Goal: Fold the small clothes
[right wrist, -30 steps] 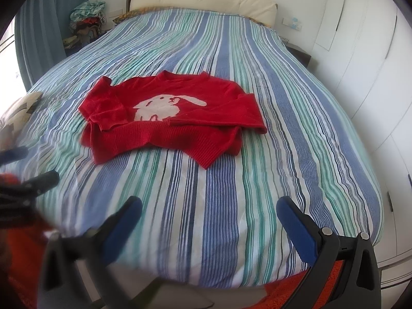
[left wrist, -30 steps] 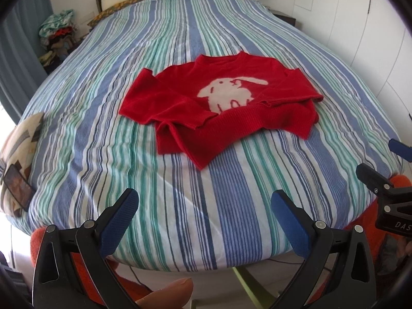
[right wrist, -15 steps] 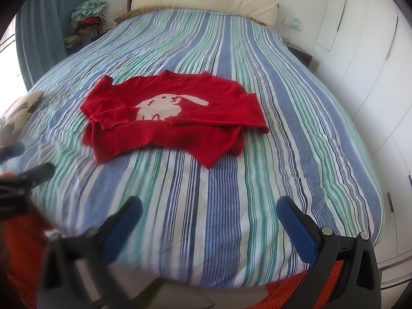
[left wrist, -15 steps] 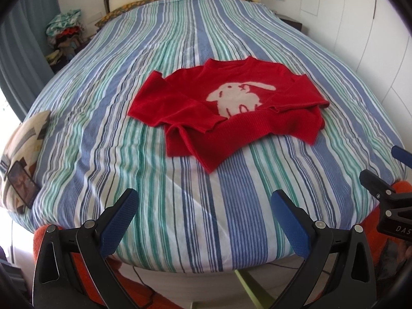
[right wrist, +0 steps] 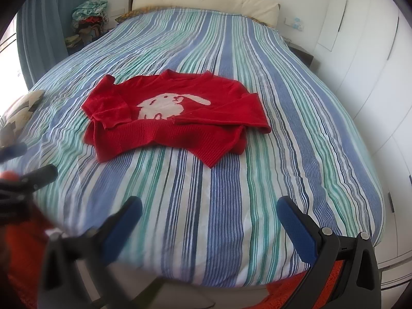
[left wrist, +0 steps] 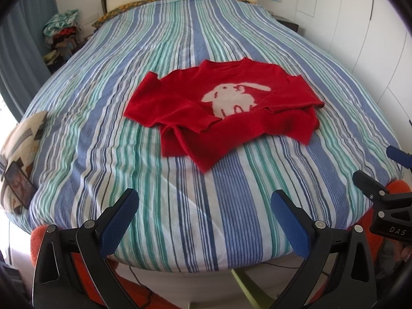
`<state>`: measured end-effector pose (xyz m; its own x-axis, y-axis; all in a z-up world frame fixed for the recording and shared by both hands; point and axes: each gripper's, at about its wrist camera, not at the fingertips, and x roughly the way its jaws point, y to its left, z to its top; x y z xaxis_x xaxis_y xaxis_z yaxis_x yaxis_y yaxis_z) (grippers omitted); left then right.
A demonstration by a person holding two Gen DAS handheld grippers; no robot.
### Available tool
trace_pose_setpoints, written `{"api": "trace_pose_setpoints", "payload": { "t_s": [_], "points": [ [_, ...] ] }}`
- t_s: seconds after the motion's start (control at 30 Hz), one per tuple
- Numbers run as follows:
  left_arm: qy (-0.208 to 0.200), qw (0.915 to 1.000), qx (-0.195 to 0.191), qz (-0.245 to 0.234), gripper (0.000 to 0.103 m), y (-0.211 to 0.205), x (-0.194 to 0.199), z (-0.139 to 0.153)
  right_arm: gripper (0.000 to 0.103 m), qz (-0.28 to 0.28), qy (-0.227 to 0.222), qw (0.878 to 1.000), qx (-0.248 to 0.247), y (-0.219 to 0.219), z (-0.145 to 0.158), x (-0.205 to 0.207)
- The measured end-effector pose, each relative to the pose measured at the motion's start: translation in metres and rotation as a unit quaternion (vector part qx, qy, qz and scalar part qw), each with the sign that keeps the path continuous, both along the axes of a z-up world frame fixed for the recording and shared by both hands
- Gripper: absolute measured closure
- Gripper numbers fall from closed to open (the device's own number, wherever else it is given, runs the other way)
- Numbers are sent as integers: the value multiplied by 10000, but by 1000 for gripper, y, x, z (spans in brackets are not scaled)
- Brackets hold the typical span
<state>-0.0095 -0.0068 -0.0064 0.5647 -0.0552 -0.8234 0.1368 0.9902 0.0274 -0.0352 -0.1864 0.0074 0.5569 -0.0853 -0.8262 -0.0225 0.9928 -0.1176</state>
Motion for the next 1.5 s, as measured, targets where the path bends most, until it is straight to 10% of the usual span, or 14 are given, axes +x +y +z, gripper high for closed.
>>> {"api": "trace_pose_setpoints", "payload": {
  "t_s": [1.5],
  "points": [
    [143,9998,124,-13,1,-1,-2,-9,0,62,104,9999,-73,10,-5,-2]
  ]
}}
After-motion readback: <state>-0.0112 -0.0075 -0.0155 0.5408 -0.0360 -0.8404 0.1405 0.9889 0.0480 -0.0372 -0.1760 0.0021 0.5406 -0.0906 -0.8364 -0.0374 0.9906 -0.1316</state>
